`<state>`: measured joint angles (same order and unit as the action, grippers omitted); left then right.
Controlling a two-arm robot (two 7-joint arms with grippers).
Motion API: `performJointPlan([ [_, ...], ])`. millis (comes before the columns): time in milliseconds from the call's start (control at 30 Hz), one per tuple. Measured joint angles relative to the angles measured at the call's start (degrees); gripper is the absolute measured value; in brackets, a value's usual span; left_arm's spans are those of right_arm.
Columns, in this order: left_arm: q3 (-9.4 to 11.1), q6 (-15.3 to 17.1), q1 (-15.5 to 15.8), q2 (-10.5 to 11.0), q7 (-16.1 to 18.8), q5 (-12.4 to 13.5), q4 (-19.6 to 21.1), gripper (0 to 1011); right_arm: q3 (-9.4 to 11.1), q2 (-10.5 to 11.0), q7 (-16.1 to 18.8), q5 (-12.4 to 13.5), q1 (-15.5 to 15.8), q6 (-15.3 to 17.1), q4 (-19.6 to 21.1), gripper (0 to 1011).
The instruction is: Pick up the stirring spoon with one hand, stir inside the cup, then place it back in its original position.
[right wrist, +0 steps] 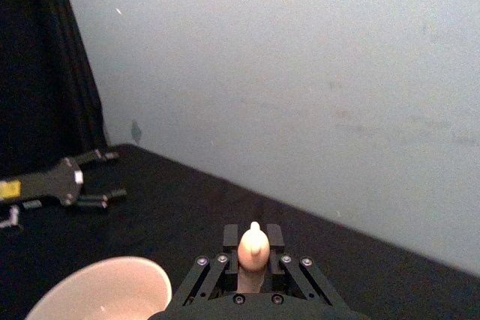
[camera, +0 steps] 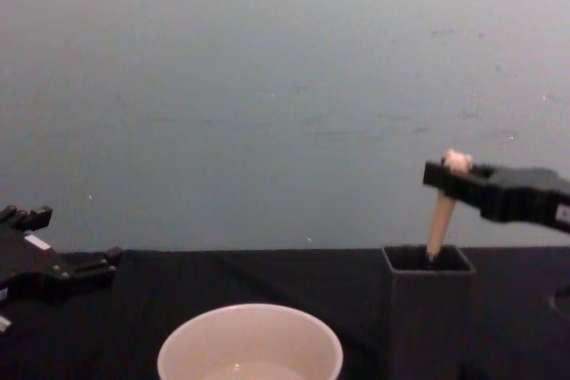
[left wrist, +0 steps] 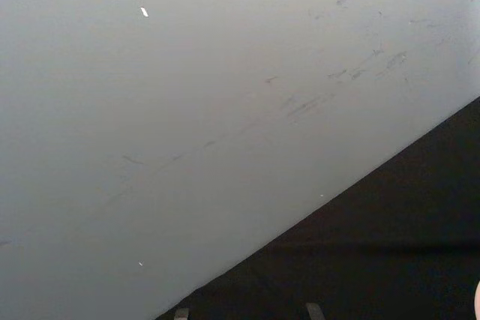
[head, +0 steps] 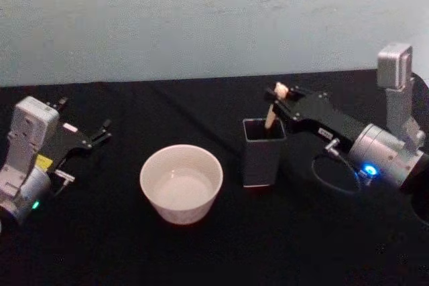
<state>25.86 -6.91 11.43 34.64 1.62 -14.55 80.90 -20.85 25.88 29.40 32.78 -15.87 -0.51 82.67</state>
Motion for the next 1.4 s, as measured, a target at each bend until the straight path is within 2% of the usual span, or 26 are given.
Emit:
performJointPlan([
  [367,0.00,0.00,0.00,0.00,0.00,0.00,0.00,1001,1.57,1.60,1.77,1.89,0.24,-2.61,4.85,214],
  [800,0.00,0.00,0.00,0.00,0.00,0.00,0.00,1002,1.76,1.16,3.41,4.16,-0.26,-5.40,7.43,214],
  [900,0.00,0.00,0.00,0.00,0.00,0.00,0.00,1001,1.14,0.83,3.99,4.27,-0.86,-5.69,7.26,214],
  [1000,0.00,0.00,0.00,0.00,0.00,0.00,0.00,1001,-0.80,0.06,5.60,4.19,-2.37,-6.07,5.56,214],
  [1033,0.00,0.00,0.00,0.00,0.00,0.00,0.00,1001,-0.80,0.06,5.60,4.19,-2.37,-6.07,5.56,214],
  [1200,0.00,0.00,0.00,0.00,0.00,0.00,0.00,1001,-4.37,-1.60,8.42,2.99,-5.15,-7.00,1.11,214],
  [1400,0.00,0.00,0.00,0.00,0.00,0.00,0.00,1001,-6.87,-3.34,11.09,2.18,-7.04,-8.98,-2.96,214],
])
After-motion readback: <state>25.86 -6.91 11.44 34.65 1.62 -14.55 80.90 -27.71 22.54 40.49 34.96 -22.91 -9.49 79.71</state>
